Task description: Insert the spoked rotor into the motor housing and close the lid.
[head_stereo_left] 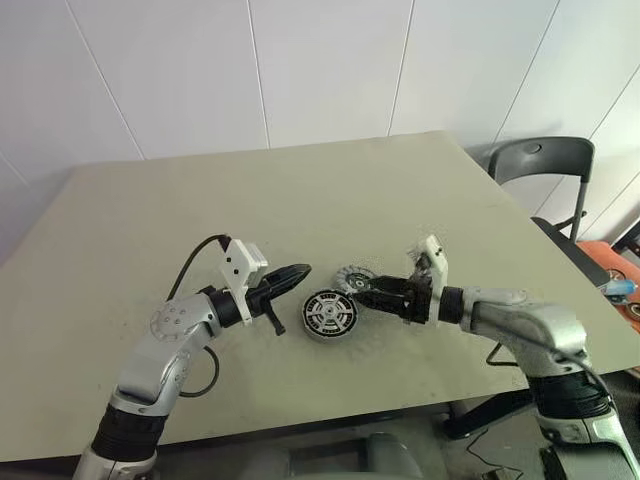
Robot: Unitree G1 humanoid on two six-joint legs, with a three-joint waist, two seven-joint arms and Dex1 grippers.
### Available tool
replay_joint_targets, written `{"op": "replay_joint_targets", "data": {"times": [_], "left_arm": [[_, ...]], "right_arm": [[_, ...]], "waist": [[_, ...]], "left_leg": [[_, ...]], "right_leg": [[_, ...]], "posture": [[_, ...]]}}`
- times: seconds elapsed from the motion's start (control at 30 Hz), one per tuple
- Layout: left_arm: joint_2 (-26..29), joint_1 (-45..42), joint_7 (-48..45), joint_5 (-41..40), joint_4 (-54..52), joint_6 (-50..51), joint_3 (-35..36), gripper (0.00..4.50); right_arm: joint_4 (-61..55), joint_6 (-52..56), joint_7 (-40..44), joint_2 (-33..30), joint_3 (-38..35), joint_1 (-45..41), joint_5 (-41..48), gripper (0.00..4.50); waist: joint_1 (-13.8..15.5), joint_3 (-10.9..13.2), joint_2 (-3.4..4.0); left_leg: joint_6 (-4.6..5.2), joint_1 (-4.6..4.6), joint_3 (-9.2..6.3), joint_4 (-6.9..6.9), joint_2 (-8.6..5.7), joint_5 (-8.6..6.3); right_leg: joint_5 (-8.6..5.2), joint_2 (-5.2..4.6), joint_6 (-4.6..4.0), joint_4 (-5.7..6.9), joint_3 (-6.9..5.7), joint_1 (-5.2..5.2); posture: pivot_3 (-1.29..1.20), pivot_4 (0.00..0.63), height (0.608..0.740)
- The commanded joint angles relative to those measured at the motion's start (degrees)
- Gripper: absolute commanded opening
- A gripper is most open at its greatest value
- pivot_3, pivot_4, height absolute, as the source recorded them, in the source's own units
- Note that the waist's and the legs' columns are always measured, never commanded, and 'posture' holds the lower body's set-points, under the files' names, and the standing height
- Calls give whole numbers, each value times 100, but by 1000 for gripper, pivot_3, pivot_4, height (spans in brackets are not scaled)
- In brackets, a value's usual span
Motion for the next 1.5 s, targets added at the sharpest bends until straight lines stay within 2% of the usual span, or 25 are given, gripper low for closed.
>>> {"op": "replay_joint_targets", "data": {"times": [0.03,0.17,0.23,0.37,0.5,0.63,0.8,0.93,1.03,1.13,1.3,1.5], "left_arm": [[-13,-65,-45,65,-13,-178,8,0],[-38,-91,-102,101,123,-256,-21,0],[-49,-104,-132,112,181,-295,-17,0],[-66,-112,-178,130,259,-351,-13,0],[-61,-131,-247,91,313,-395,30,0],[-52,-121,-321,7,318,-413,111,0],[36,42,-447,-198,189,-329,267,0],[108,149,-448,-243,77,-277,347,0],[178,225,-412,-282,-38,-223,453,0],[249,265,-377,-286,-97,-181,531,0],[260,282,-304,-258,-116,-167,554,0],[222,331,-238,-209,-102,-228,505,0]], "right_arm": [[221,1464,-716,413,-862,-325,1359,3332],[1209,2662,-1830,936,-1768,-685,1887,3332],[1525,2860,-2278,953,-1871,-628,2143,3332],[2035,2871,-3264,1057,-2097,-548,2518,3332],[2375,2866,-4326,1568,-2737,-679,2478,3332],[2355,2791,-4955,1925,-3070,-707,2682,3332],[2425,2067,-5757,2390,-3420,-782,2776,3332],[2533,1721,-5952,2494,-3424,-873,2803,3332],[2485,1731,-5951,2491,-3262,-846,2804,2736],[2229,1813,-5631,2291,-2858,-789,2517,1692],[1574,1493,-4563,1943,-2161,-796,2127,72],[476,394,-2969,1130,-649,-559,741,10]], "waist": [[0,-1,0],[-19,-1,2],[-13,-3,5],[-41,-3,6],[-47,-5,9],[-49,-6,13],[-69,-9,21],[-72,-9,25],[-78,-8,28],[-86,-8,32],[-84,-8,40],[-78,-6,43]], "left_leg": [[0,1,0,0,1,0],[0,4,1,2,9,0],[0,4,1,2,11,0],[0,2,2,0,11,0],[1,5,5,1,14,0],[1,6,5,2,15,1],[1,7,5,1,16,1],[1,6,5,1,16,1],[1,6,4,0,17,1],[1,6,4,0,17,1],[1,6,5,0,17,1],[1,0,6,0,18,0]], "right_leg": [[0,3,-1,1,0,0],[6,15,-9,1,0,1],[8,17,-12,2,0,1],[14,17,-1,0,0,-1],[19,20,6,2,2,0],[19,21,6,5,2,-1],[20,23,7,7,2,-2],[20,22,7,7,2,-3],[20,24,7,7,2,-3],[20,24,7,7,2,-4],[19,24,8,7,2,-4],[18,23,9,2,2,-7]], "posture": [[0,0,740],[0,0,740],[0,0,740],[0,0,740],[0,0,740],[0,0,740],[0,0,740],[0,0,740],[0,0,740],[0,0,740],[0,0,740],[0,0,740]]}}
